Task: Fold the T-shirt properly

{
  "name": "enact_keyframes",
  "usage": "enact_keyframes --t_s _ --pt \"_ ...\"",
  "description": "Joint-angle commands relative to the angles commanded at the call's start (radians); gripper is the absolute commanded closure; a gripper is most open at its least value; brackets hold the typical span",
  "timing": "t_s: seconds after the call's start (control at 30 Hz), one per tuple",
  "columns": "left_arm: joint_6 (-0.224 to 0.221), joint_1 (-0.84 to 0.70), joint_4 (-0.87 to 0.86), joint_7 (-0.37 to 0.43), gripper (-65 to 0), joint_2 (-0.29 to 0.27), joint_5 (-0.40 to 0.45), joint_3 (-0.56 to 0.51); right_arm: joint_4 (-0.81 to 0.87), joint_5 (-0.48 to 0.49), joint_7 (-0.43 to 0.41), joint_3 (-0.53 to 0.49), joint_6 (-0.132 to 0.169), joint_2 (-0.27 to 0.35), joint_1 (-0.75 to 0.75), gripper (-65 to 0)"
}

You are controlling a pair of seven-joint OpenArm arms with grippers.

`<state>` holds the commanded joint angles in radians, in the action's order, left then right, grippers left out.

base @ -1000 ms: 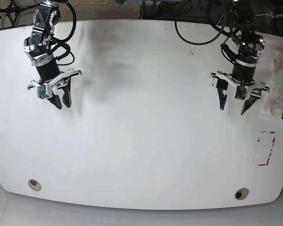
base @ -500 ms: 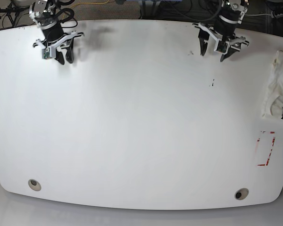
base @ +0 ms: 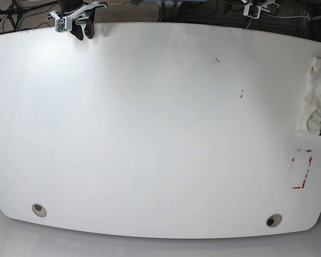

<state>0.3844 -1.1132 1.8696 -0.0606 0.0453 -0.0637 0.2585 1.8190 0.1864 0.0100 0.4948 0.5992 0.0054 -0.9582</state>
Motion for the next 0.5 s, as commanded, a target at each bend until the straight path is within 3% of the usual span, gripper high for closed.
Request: enact_keyframes --t_s 0.17,0.4,0.5 --pt "0.000 -0.014 -0.098 0.000 -36.7 0.029 -0.063 -0.003 -0.061 -0.002 0.000 -0.003 0.000 0.000 -0.035 -17.3" --pt "0.000 0.069 -0.330 0.003 -36.7 0.063 -0.064 -0.038 -0.235 -0.009 -0.002 -0.006 0.000 0.002 -0.017 -17.3" --pt "0.000 0.123 -0.477 0.003 -36.7 0.103 -0.072 -0.086 -0.339 -0.012 -0.020 -0.006 0.000 0.002 0.018 -17.3"
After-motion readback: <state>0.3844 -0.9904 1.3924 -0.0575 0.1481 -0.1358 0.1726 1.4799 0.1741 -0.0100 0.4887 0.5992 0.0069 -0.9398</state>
